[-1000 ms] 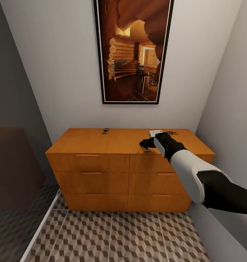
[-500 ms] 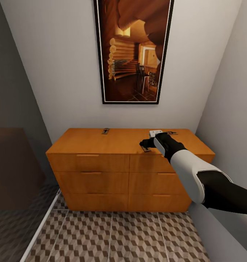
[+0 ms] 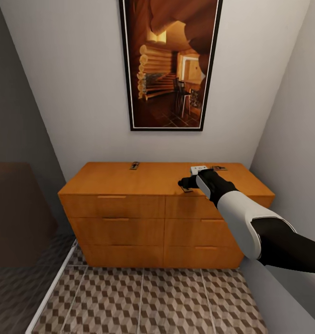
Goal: Take the four mousetraps from the cabinet in the bathroom and place them on the bathroom floor. Make sure all four end up on the same floor surface, and ensure that at least two of them are either under or directly next to the same bathroom sink.
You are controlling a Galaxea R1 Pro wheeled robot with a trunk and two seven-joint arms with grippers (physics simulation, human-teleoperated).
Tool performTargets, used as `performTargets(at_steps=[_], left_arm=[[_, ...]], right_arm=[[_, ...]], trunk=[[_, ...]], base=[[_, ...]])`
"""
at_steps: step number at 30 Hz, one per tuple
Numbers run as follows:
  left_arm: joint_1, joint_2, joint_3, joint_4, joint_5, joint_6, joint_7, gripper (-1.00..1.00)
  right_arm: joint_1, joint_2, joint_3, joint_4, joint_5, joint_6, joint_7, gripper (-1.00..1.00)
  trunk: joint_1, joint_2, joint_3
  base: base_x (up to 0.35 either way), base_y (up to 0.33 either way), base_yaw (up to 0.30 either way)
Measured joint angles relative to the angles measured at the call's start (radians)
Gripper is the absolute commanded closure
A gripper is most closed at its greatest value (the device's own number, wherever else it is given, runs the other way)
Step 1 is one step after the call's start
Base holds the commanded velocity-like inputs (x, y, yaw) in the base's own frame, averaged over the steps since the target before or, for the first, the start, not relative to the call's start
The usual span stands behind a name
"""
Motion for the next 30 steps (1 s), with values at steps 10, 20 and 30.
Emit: performTargets(at_steps=[10, 20, 30], left_arm=[[0.000, 0.000, 0.000, 0.000, 0.000, 0.000, 0.000, -1.00], [0.000, 0.000, 0.000, 0.000, 0.000, 0.000, 0.000, -1.00], [0.000, -0.001, 0.000, 0.000, 0.000, 0.000, 0.000, -1.00]], right_arm=[[0.000, 0.000, 0.000, 0.000, 0.000, 0.000, -0.001, -1.00], [0.000, 0.000, 0.000, 0.000, 0.000, 0.000, -0.001, -1.00], [0.000, 0.000, 0.000, 0.000, 0.000, 0.000, -0.001, -1.00]], trunk=[[0.000, 0.000, -0.010], [0.000, 0.000, -0.013], [0.000, 0.000, -0.013]], base=[[0.000, 0.000, 0.000], [0.000, 0.000, 0.000], [0.068, 0.000, 0.000]])
